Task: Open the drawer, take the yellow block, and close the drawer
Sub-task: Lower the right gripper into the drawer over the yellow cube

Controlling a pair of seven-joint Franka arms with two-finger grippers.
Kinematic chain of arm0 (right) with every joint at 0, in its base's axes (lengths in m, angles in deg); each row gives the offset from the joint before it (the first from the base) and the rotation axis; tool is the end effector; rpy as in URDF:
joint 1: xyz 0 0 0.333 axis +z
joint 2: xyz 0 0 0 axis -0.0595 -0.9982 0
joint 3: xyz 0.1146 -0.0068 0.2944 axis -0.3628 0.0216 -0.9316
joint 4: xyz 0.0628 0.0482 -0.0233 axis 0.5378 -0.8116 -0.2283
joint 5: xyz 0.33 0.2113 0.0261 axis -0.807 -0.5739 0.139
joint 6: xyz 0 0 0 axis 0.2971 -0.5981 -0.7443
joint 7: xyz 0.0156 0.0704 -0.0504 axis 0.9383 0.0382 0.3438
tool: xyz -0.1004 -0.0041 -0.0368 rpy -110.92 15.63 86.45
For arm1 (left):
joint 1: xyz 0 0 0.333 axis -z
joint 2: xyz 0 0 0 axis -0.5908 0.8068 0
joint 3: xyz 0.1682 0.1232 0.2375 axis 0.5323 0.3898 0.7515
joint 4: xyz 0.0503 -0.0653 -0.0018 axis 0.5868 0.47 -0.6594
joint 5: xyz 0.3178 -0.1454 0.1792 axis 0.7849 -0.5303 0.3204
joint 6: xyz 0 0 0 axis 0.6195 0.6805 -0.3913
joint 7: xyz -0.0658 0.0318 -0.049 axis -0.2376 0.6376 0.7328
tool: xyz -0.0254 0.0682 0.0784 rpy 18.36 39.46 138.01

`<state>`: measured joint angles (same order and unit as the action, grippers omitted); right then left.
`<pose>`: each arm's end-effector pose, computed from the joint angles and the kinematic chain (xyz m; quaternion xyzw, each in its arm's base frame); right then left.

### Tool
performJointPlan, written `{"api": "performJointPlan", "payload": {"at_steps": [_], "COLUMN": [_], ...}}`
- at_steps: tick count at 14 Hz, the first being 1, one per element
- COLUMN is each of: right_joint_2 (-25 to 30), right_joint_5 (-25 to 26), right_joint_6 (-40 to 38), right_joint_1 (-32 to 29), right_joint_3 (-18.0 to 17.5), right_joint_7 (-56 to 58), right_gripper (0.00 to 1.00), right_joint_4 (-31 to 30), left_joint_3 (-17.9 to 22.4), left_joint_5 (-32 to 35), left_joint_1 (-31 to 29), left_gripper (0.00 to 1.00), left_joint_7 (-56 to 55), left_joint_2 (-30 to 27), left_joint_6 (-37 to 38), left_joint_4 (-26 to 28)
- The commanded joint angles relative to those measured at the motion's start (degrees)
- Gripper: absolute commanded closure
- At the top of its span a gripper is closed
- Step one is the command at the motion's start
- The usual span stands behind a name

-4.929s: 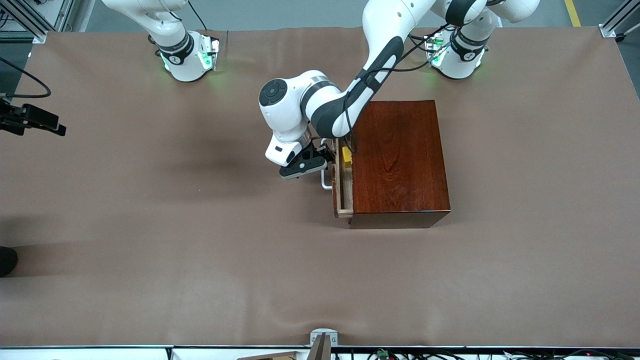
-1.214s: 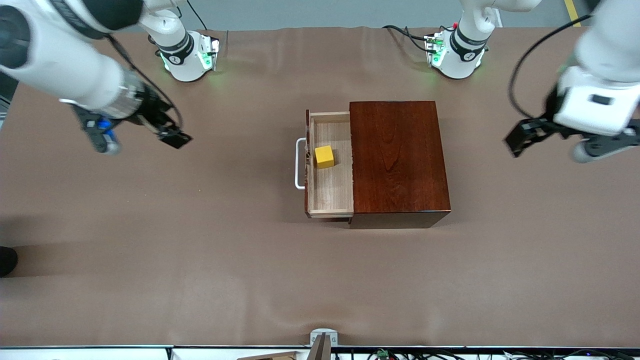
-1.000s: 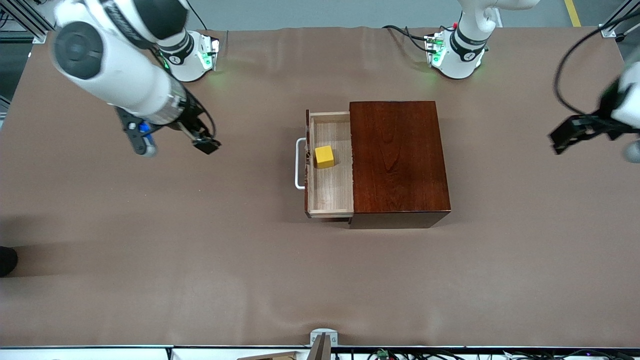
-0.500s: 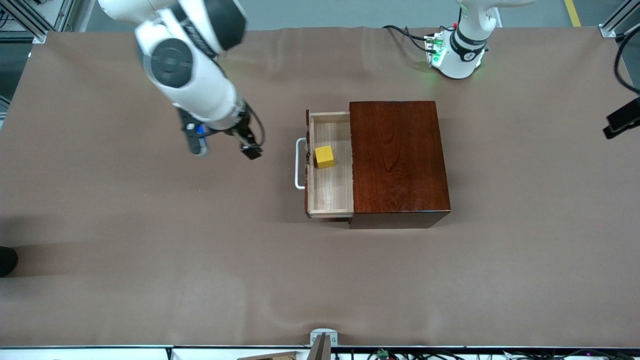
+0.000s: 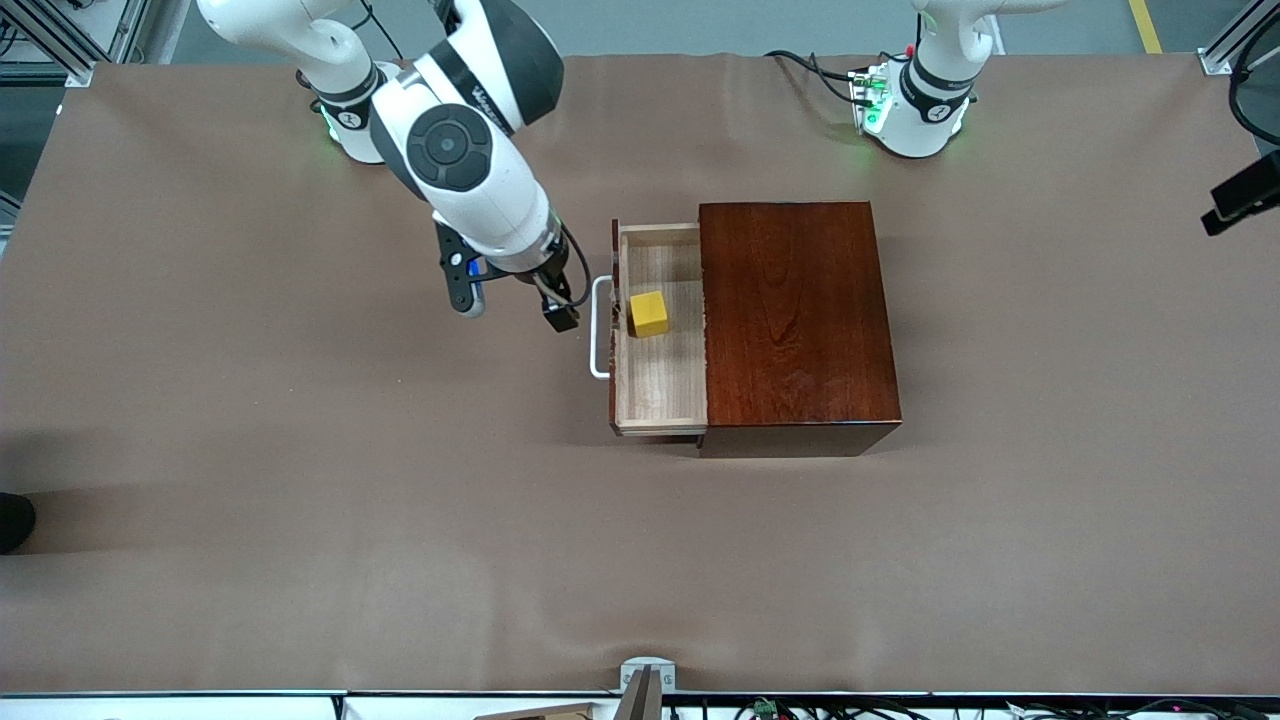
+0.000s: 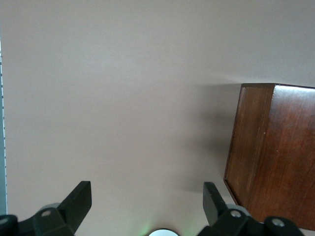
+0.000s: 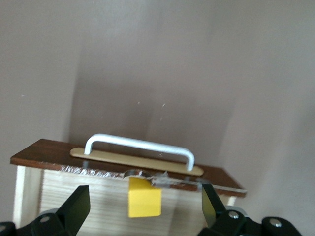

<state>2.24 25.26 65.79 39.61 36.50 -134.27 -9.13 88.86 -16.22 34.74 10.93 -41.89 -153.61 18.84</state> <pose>0.5078 0.4180 0.4474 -0.7727 0.6283 0.0892 0.0157 0.5319 0.0279 0.6810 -0.9982 -0.0522 0.0076 0.0301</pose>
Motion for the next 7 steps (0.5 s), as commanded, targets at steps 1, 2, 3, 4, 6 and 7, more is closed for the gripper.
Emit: {"api": "performJointPlan", "payload": {"at_steps": [1,2,3,4,6,7], "right_joint_2": [-2.5,-2.6,-2.9,-3.3,-4.8,-6.0], "right_joint_5": [0.2,0.2,-0.1,-0.2,-0.3,-0.2], "right_joint_6": [1.8,2.0,2.9,3.8,5.5,6.0], "right_joint_1": [2.1,2.4,2.5,2.8,4.1,4.4], "right_joint_3": [0.5,0.5,0.5,0.5,0.5,0.5], "right_joint_7": [-5.5,-7.2,-8.3,-8.4,-8.7,-9.6], "right_gripper": [0.00,0.00,0.00,0.00,0.00,0.00], "right_joint_4": [1.2,1.3,1.3,1.3,2.0,2.5], "left_joint_3": [-0.2,-0.2,-0.2,-0.4,-1.2,-1.2], "left_joint_5": [-1.2,-1.2,-1.2,-1.0,-0.9,-0.9], "left_joint_1": [0.5,0.7,0.7,0.7,0.4,0.2], "left_gripper": [0.00,0.00,0.00,0.00,0.00,0.00], "left_joint_7": [0.8,0.8,0.8,0.9,0.9,1.1], "left_joint_2": [-6.4,-6.5,-6.4,-6.1,-5.7,-5.7], "left_joint_6": [-3.9,-3.9,-3.9,-3.9,-3.7,-3.6], "left_joint_4": [9.6,9.8,9.6,9.0,8.0,8.0]}}
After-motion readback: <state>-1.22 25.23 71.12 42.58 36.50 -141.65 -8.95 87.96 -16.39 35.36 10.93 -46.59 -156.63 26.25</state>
